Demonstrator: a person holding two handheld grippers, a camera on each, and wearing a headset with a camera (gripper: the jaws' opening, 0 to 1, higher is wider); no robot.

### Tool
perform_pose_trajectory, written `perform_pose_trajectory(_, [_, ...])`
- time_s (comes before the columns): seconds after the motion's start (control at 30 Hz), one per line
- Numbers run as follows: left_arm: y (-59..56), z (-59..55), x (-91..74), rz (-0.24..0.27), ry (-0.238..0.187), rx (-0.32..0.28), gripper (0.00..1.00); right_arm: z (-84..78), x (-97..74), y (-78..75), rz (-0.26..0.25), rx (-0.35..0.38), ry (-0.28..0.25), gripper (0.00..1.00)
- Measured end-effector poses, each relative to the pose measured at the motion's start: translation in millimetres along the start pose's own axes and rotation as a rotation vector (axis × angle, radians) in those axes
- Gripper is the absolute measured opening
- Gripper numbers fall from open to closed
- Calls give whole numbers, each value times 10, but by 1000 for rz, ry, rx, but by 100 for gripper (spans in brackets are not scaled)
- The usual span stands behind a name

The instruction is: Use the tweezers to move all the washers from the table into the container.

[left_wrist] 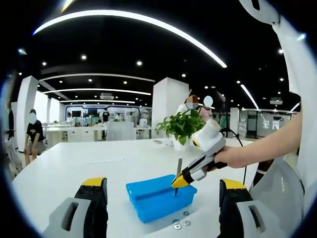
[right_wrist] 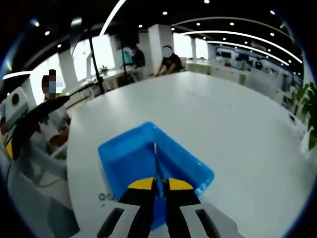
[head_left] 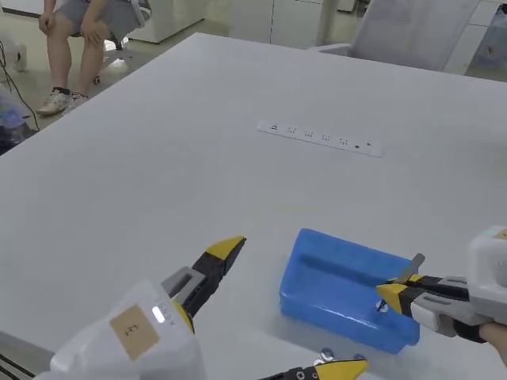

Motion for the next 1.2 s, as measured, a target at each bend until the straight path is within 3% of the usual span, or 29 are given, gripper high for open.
perform_pose_trajectory(0.8, [-2,-14,-4,2,19,13,94,-33,26,-23,-7,-7,2,5])
perform_pose_trajectory(1.2, [-3,-23,1,2,28,15,93,11,-74,3,0,20,-48,5])
Point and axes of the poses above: the centre of the closed fingertips' face, and the gripper's own axes: x roughly forward along the fingers, y roughly to its left, z roughly out of its top, the point moved 10 cm from there along -x, roughly backward along the fingers, and after that the axes turned 7 degrees about y, right-handed, at the moved point
